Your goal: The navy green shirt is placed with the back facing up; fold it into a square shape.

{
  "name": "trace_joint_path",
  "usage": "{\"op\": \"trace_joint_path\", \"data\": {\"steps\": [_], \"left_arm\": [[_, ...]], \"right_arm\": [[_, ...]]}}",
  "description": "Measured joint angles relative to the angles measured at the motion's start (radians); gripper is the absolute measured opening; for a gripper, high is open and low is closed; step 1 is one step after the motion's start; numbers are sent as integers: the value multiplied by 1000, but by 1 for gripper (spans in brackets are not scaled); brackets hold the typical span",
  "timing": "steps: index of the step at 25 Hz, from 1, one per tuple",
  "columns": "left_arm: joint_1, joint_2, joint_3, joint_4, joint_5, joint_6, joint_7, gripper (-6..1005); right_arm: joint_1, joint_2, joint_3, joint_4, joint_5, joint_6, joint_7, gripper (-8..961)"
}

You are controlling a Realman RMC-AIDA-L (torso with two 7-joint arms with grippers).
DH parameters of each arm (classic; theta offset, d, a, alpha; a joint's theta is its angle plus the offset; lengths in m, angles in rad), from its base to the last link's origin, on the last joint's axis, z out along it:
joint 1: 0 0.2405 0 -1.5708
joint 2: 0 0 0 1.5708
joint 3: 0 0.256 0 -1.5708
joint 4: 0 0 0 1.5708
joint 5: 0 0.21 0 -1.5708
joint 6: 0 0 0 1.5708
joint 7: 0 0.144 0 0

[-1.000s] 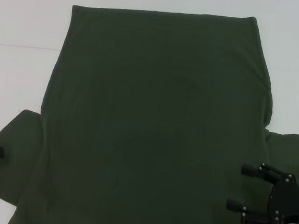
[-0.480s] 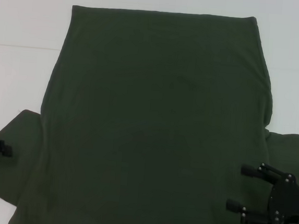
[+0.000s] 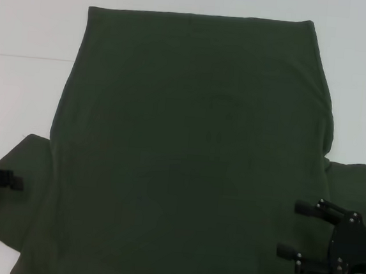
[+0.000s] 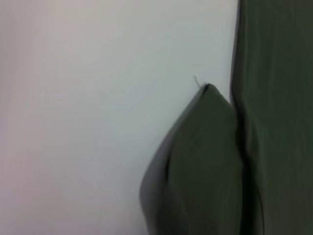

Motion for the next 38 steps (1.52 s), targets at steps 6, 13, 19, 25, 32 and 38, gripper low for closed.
{"op": "trace_joint_path", "data": {"steps": [6,13,19,25,32,38], "left_arm": [[-10,-3,2,14,7,11,26,798],[-13,-5,32,17,10,0,25,480],[-14,-7,55,17,12,-11,18,377],[-14,-8,55,17,12,-4,18,274],[-15,-7,55,17,12,-3,18,21],[-15,-7,49,17,12,-7,10,218]], "right_arm": [[-2,-2,6,-2,0,-8,0,942],[-2,-2,6,-2,0,-12,0,941],[0,-2,6,-2,0,-18,0,941],[0,-2,6,-2,0,-21,0,941],[0,-2,6,-1,0,-22,0,942],[0,-2,6,-1,0,-22,0,942]]}}
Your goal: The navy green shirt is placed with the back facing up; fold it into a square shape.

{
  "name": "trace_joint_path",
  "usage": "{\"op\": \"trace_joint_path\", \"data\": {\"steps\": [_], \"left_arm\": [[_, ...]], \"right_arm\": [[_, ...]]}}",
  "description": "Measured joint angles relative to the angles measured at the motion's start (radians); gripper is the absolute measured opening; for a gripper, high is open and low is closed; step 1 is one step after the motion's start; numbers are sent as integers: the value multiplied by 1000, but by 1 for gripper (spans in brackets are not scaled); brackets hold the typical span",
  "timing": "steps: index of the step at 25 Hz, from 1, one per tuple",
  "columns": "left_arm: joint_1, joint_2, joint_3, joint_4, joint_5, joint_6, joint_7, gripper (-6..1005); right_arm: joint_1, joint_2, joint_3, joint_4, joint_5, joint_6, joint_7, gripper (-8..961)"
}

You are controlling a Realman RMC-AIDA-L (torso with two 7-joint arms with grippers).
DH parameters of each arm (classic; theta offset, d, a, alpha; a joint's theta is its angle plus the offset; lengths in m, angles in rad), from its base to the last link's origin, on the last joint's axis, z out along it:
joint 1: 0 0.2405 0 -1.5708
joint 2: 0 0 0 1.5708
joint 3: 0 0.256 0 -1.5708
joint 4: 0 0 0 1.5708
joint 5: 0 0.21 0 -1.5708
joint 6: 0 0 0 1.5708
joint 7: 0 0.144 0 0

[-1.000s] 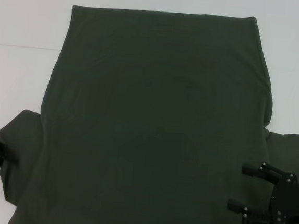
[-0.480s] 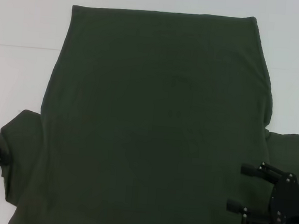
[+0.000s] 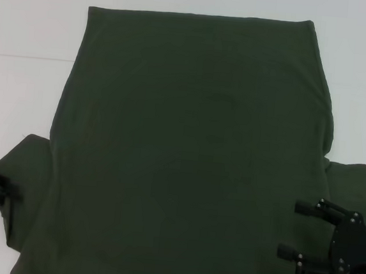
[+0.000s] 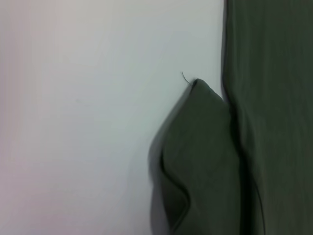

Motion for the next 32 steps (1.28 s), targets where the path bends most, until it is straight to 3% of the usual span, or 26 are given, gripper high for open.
{"op": "trace_joint_path", "data": {"steps": [5,16,32], "left_arm": [[-2,2,3,1,0,-2,-5,436],[-30,6,7,8,80,6,-15,683],[-40,-1,48,27,88,8,-16,677]], "right_arm": [[-1,0,1,0,0,-2,0,941],[0,-1,3,-1,0,-12,0,942],[0,-2,3,-2,0,-14,0,941]]}}
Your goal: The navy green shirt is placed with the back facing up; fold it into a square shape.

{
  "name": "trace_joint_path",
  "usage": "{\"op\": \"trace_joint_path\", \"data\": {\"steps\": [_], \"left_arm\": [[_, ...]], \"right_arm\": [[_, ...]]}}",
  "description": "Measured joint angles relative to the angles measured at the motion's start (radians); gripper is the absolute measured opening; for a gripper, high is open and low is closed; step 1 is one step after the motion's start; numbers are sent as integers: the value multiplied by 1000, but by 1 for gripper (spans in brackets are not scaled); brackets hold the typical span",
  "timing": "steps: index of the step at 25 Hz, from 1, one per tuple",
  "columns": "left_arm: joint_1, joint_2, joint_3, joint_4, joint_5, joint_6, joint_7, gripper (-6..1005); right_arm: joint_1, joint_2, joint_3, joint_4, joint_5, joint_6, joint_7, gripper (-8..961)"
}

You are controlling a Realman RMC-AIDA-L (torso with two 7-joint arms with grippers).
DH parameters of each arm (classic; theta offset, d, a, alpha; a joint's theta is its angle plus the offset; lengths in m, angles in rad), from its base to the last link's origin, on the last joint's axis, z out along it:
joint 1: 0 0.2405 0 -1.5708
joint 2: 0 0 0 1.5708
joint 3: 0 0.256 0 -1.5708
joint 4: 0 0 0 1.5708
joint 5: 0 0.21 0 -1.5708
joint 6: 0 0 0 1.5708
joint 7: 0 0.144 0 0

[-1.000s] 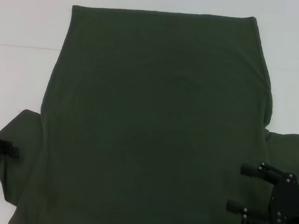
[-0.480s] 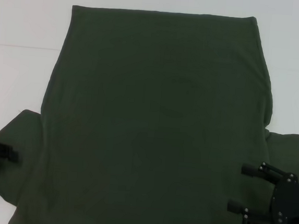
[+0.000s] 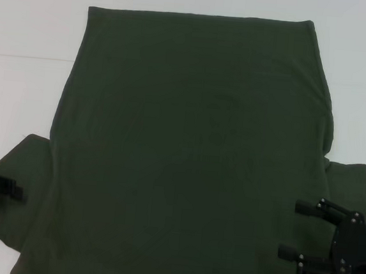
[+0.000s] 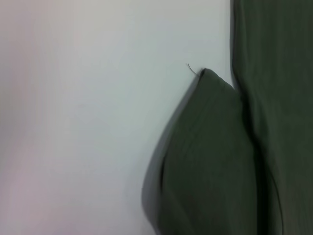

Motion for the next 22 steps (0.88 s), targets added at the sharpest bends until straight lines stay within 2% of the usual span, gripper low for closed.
{"op": "trace_joint_path", "data": {"steps": [4,8,14,22], "left_arm": [[1,-9,37,30,1,1,0,676],[10,-41,61,107,3,-1,-1,676],[4,-46,63,112,30,-3,-7,523],[2,-48,63,112,49,-4,-8,184]], "right_arm": [[0,0,1,0,0,-5,0,941],[0,0,11,-5,2,-18,0,941],[-3,0,22,-12,3,-29,1,942],[-4,2,26,-12,3,-35,2,942]]}}
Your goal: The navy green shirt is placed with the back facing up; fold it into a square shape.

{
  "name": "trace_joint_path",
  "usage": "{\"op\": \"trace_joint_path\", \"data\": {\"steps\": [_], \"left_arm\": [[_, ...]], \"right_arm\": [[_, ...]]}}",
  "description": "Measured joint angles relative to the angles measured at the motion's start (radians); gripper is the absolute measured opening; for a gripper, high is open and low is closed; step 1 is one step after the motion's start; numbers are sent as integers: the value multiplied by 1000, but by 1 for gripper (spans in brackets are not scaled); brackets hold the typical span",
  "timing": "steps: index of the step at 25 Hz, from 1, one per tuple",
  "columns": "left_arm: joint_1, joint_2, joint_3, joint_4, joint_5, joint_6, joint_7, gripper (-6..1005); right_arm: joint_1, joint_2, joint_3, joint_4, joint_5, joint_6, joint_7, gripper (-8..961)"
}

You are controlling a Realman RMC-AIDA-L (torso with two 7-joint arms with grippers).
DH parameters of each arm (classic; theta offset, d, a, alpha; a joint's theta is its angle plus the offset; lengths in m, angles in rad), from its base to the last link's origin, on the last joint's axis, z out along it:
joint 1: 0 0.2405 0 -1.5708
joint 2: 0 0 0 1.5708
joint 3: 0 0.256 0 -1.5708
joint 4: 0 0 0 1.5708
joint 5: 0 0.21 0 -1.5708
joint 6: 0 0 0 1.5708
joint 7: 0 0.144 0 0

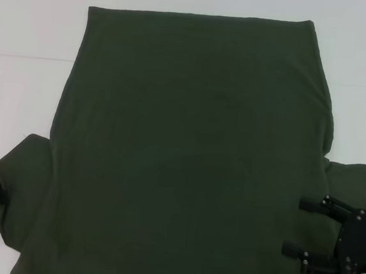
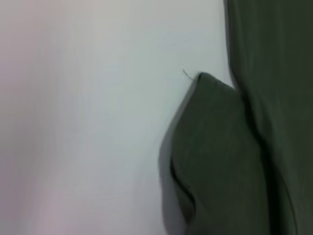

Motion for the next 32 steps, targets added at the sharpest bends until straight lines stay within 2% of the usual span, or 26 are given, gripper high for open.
{"op": "trace_joint_path", "data": {"steps": [3,6,18,28,32], "left_arm": [[-1,-6,0,7,8,0,0,66],[0,-6,-3,8,8,3,1,12],[-1,-7,6,8,17,4,6,9],[-9,13,0,5,8,31,7,5],[-11,27,-1,9,1,41,6,6]], "right_arm": [[0,0,0,0,0,-1,0,941],[1,0,0,0,0,-3,0,941],[4,0,0,0,0,-5,0,941],[7,0,0,0,0,-5,0,942],[8,0,0,0,0,-4,0,942]]}}
